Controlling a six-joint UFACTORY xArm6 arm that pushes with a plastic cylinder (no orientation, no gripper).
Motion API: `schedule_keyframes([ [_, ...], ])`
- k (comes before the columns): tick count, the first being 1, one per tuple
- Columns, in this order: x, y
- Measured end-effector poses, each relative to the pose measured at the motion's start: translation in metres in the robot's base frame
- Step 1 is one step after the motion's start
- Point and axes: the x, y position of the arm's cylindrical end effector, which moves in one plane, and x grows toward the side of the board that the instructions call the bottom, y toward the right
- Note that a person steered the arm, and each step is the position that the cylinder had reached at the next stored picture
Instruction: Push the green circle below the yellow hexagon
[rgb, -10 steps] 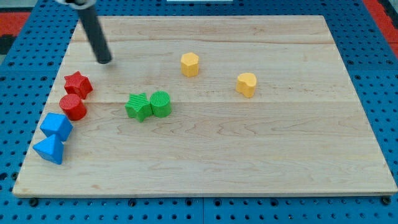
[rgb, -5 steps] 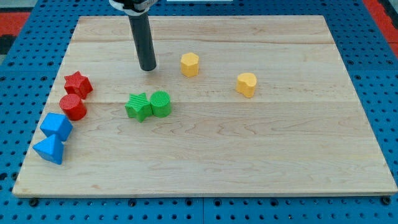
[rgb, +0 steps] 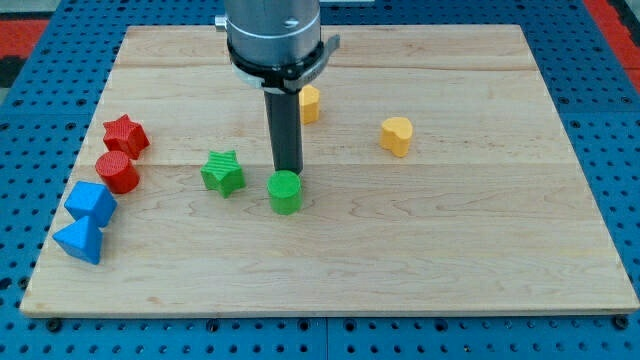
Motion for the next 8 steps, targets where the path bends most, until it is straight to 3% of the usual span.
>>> schedule_keyframes([
  [2,0.022,0.046],
  [5,0.062,0.053],
  [6,0.061,0.039],
  [7,0.058,-0.016],
  [8,0.055,-0.024],
])
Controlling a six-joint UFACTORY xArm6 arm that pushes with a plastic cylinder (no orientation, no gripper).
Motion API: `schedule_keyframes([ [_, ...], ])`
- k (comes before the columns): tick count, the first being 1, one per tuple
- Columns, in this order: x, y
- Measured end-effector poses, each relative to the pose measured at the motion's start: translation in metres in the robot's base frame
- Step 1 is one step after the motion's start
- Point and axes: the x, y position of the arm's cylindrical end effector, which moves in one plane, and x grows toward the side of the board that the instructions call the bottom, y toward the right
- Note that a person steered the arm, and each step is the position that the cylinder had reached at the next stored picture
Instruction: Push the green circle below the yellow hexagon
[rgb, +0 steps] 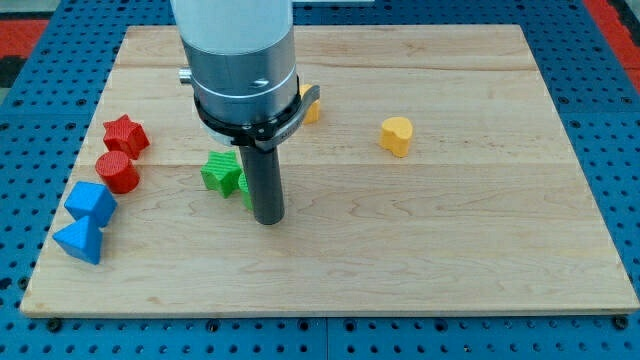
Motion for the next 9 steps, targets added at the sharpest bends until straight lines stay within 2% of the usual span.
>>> schedule_keyframes([
  [1,0.000,-0.003],
  [4,-0.015,-0.106],
  [5,-0.035,-0.097],
  [8,-0.023,-0.052],
  [9,-0.022,-0.013],
])
